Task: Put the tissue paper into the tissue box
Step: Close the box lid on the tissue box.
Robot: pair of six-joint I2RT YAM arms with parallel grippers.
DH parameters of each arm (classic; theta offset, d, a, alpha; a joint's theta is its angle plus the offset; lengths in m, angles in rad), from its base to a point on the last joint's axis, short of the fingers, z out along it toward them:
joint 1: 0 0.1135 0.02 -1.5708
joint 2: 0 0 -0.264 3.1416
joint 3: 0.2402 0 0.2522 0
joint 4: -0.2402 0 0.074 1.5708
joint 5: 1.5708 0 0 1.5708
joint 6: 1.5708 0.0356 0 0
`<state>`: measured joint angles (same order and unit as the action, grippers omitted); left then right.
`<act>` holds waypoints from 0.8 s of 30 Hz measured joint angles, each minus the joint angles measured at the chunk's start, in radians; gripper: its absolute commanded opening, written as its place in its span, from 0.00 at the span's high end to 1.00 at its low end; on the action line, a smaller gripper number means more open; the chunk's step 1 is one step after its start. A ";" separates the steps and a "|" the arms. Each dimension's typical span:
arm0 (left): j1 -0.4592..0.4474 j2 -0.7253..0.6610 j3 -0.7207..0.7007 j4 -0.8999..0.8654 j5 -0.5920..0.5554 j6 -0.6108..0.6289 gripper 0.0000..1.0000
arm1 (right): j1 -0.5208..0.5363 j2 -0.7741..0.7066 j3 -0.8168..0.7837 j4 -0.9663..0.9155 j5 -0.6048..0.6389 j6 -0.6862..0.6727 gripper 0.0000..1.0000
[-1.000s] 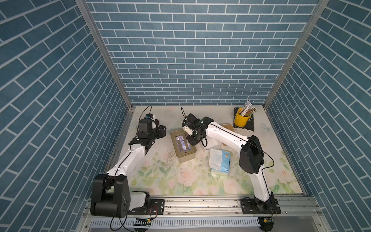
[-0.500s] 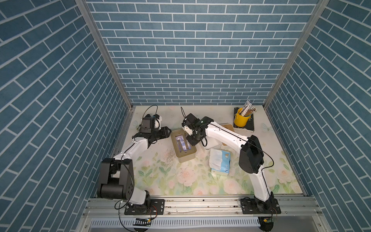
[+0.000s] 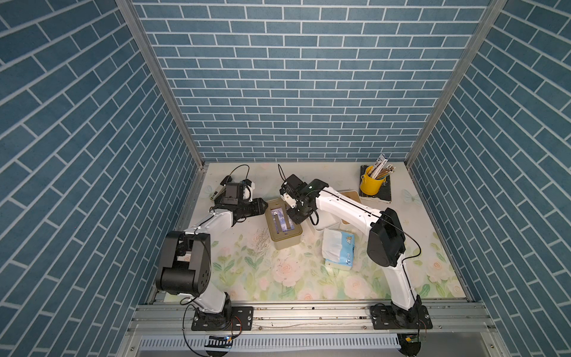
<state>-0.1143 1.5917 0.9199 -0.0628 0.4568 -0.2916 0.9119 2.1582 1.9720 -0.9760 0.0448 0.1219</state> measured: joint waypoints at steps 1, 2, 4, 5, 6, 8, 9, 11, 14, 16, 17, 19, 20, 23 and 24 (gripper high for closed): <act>-0.003 0.003 0.001 0.007 -0.001 0.000 0.50 | 0.000 0.000 0.000 -0.001 0.002 0.000 0.69; -0.006 0.008 0.002 0.016 -0.003 0.000 0.50 | 0.000 0.000 0.001 -0.002 0.004 0.000 0.70; -0.013 0.011 0.003 0.026 -0.009 0.001 0.50 | 0.000 0.000 0.002 -0.005 0.007 0.000 0.70; -0.016 0.013 0.003 0.031 -0.013 0.002 0.51 | 0.000 0.000 0.002 -0.005 0.008 0.000 0.70; -0.017 0.013 0.003 0.033 -0.015 0.002 0.51 | 0.000 0.001 0.002 -0.006 0.009 0.000 0.70; -0.022 0.014 0.002 0.040 -0.022 0.002 0.52 | 0.000 0.001 0.002 -0.006 0.011 0.000 0.70; -0.023 0.014 0.000 0.044 -0.023 0.002 0.52 | 0.000 0.002 0.002 -0.006 0.011 0.000 0.70; -0.025 0.013 -0.011 0.066 -0.023 0.001 0.53 | 0.000 0.002 0.002 -0.006 0.011 0.000 0.70; -0.028 0.005 -0.039 0.109 -0.026 -0.001 0.53 | 0.000 0.003 0.006 -0.009 0.011 0.000 0.69; -0.029 -0.001 -0.063 0.145 -0.029 -0.005 0.54 | 0.000 0.005 0.009 -0.012 0.011 0.000 0.68; -0.031 -0.004 -0.074 0.164 -0.030 -0.008 0.54 | 0.000 0.005 0.011 -0.013 0.011 0.000 0.67; -0.033 -0.008 -0.092 0.193 -0.035 -0.010 0.54 | 0.000 0.006 0.014 -0.016 0.013 0.000 0.67; -0.036 -0.012 -0.100 0.207 -0.041 -0.011 0.55 | 0.000 0.006 0.014 -0.016 0.013 0.001 0.67; -0.049 -0.022 -0.127 0.246 -0.063 -0.015 0.56 | 0.000 0.006 0.014 -0.016 0.013 0.001 0.67; -0.053 -0.025 -0.136 0.260 -0.069 -0.017 0.57 | 0.000 0.006 0.013 -0.015 0.013 0.001 0.67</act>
<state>-0.1673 1.5665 0.7841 0.1974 0.3878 -0.3088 0.9115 2.1643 1.9846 -0.9913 0.0578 0.1230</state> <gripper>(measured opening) 0.443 0.333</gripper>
